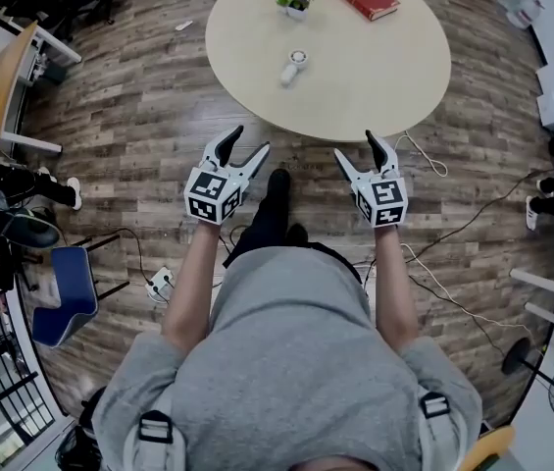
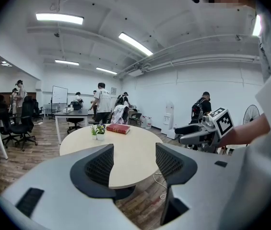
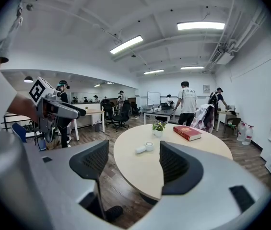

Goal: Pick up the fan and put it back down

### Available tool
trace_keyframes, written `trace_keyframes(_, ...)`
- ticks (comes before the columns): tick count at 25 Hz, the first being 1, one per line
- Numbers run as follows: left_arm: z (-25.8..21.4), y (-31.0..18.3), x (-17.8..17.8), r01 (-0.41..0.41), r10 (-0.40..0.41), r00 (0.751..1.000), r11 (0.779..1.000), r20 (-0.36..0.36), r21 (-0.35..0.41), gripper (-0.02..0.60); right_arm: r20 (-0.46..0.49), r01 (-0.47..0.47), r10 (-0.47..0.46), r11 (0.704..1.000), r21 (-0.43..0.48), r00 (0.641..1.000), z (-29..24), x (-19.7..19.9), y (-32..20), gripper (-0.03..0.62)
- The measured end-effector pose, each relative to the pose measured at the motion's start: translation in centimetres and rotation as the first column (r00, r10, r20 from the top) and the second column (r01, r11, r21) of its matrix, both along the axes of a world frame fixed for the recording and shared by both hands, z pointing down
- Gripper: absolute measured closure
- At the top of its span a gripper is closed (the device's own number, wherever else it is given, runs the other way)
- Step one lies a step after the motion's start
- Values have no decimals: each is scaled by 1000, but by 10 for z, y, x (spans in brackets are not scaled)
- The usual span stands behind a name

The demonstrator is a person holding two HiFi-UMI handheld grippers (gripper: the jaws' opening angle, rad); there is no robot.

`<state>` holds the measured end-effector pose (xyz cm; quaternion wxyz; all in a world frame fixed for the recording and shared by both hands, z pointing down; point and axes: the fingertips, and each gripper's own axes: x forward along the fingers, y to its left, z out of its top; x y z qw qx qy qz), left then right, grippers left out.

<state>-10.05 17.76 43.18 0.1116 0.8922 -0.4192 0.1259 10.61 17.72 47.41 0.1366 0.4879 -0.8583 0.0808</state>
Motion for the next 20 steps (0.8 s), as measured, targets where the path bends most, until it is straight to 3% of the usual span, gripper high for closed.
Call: trace_keyframes(20, 42, -142, 7, -117, 116, 993, 988, -13, -102, 308, -41, -53, 49, 993, -106, 998, 38, -9, -121, 256)
